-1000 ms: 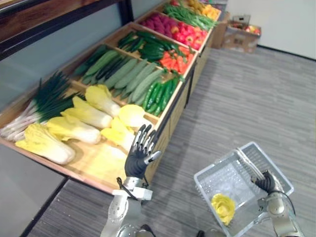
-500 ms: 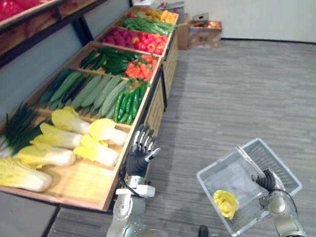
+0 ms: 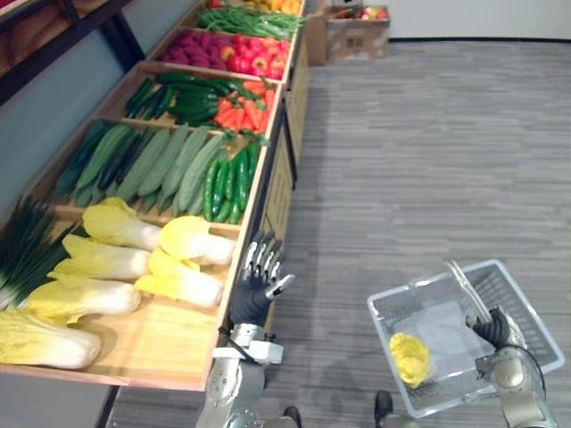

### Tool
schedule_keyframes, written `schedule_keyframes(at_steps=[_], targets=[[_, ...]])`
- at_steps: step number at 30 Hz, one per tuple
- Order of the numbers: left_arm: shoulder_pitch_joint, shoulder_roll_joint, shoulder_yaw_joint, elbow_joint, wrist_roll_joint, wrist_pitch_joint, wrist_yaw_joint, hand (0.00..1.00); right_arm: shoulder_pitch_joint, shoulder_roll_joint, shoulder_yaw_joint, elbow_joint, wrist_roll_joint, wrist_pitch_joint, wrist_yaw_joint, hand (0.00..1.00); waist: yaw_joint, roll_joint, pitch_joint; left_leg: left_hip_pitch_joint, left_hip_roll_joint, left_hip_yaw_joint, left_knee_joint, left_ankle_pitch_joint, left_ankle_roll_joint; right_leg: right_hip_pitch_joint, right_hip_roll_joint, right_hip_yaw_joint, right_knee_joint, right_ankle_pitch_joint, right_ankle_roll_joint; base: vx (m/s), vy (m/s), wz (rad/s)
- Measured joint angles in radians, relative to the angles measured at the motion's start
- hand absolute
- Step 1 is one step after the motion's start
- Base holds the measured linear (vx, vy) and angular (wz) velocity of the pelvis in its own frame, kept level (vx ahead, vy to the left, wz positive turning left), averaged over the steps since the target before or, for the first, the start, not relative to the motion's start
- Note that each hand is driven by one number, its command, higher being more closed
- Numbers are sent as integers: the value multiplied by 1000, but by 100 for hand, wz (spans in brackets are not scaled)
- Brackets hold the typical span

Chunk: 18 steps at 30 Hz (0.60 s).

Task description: Pick vegetable in the basket

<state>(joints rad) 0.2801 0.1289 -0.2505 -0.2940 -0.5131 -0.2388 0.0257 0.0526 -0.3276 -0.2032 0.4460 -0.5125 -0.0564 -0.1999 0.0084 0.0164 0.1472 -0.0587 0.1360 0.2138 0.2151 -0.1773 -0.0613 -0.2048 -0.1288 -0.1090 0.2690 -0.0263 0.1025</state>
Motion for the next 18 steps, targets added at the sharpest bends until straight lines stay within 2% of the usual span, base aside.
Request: schedule_keyframes(at_steps=[2,3,4,5,6,8,9,10,11,12,13,14,15,16,17,18], targets=[[-1,39,-7,0,19,0,1,0,-10,12,20,4,0,-1,-2,100,-2,-18,12,15,12,31,43,-49,10,-58,-11,2,153,0,0,-81,45,-45],[-1,50,-9,0,19,0,1,0,-10,21,21,9,0,-1,-3,100,-5,-22,15,25,15,31,47,-54,11,-59,-16,1,166,0,0,-55,14,-14],[-1,73,-17,0,20,0,0,0,-10,40,25,30,0,-1,-3,100,-5,-34,19,35,25,35,47,-53,15,-62,-29,-20,186,-12,-15,-21,-51,1],[0,82,-19,0,19,0,2,0,-11,42,35,45,0,0,-3,100,-4,-51,21,33,28,40,48,-52,15,-81,-65,-66,225,-46,-60,3,-56,0],[1,81,-19,0,19,0,6,0,-10,40,39,48,0,0,-3,100,-1,-57,18,28,32,40,49,-52,14,-89,-84,-83,225,-49,-63,40,-120,-1],[-2,80,-25,0,19,-1,11,0,-15,37,47,52,0,0,-5,100,22,-50,19,21,73,38,53,-59,-15,-99,-133,-91,157,-44,-58,75,-148,-14],[-2,80,-26,0,19,-3,11,0,-16,37,49,53,0,0,-5,100,26,-47,18,17,85,38,53,-59,-27,-105,-146,-90,133,-38,-50,136,-239,-11],[-5,80,-26,0,19,-4,16,0,-23,38,56,62,0,-1,-5,100,26,-45,18,12,104,32,54,-54,-54,-114,-172,-88,79,-17,-33,139,-230,-2],[-8,80,-26,1,20,-4,19,0,-26,38,57,65,0,-1,-5,100,26,-53,13,10,109,30,52,-48,-73,-120,-180,-87,53,-7,-22,239,-389,4],[-19,80,-26,1,24,-4,26,0,-31,39,57,70,0,0,-9,100,25,-65,6,12,118,30,49,-44,-108,-120,-199,-84,5,57,-21,267,-417,8],[-34,70,-26,11,37,-4,37,0,-32,35,55,80,0,1,-11,100,23,-74,2,24,123,23,35,-36,-144,-114,-203,-100,-2,64,68,285,-432,-1],[-46,48,-26,30,44,-3,42,0,-44,21,55,89,0,5,-11,100,25,-38,9,32,154,15,24,-26,-161,-111,-177,-114,4,57,74,294,-491,0],[-54,-4,-36,38,55,2,47,0,-54,0,49,90,0,6,-15,100,14,22,6,36,204,-5,-11,37,-178,-113,-127,-158,34,27,41,207,-374,-5],[-60,-22,-45,38,57,2,47,0,-54,-10,47,90,1,8,-17,100,9,37,7,45,219,-13,-20,63,-180,-113,-115,-165,53,14,25,234,-418,1],[-66,-48,-57,37,57,0,46,0,-49,-20,47,89,1,9,-18,100,8,52,7,51,237,-34,-6,116,-177,-107,-103,-189,90,-10,-5,165,-275,1],[-71,-50,-58,36,57,-1,45,0,-46,-20,46,87,1,9,-23,100,1,51,8,44,238,-47,21,142,-170,-99,-105,-198,109,-28,-9,202,-340,15]])
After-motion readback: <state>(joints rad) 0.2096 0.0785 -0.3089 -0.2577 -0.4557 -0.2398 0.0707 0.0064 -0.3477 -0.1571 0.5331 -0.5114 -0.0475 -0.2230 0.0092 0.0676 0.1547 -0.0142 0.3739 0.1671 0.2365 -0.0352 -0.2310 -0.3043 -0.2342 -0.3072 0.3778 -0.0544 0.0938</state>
